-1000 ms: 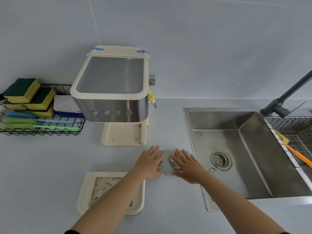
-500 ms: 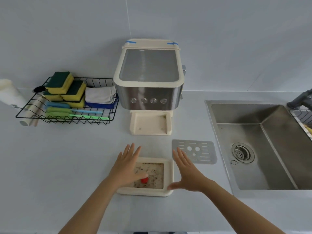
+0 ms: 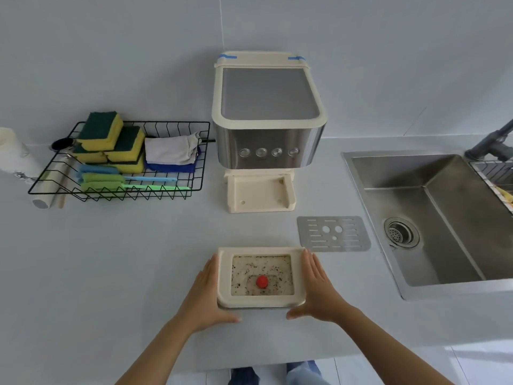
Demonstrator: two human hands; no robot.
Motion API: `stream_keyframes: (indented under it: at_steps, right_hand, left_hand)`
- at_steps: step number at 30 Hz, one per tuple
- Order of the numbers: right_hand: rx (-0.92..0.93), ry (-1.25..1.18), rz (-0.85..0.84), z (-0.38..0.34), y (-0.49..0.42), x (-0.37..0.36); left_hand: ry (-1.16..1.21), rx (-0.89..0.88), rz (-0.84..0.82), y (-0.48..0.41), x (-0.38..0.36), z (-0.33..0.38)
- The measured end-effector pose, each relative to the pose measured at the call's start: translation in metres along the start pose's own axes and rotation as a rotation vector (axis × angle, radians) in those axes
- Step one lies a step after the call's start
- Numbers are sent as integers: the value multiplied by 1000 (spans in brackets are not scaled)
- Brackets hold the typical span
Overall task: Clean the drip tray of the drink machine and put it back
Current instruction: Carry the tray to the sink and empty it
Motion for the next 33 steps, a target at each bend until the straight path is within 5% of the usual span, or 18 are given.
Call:
stream_keyframes:
  at_steps: [13,25,33]
  right_hand:
    - [-52,-275,181,2,10,18]
    - [66,-713,317,14,58,98]
    - [112,-836,317,90,71,161]
  left_hand:
    - [188,-128,36,-20,16,19]
    - [261,-324,-6,-50,31,117]
    - [268,-313,3,-94,-11,198]
Point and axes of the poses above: each hand's wrist, its own y-axis away from the middle knuckle, its own x-axis out of the back of the hand, z = x × y, the point moved 9 cm from there along -y, towards the middle knuckle, and after that the axes turned 5 degrees about -y, right-handed, at the moved point
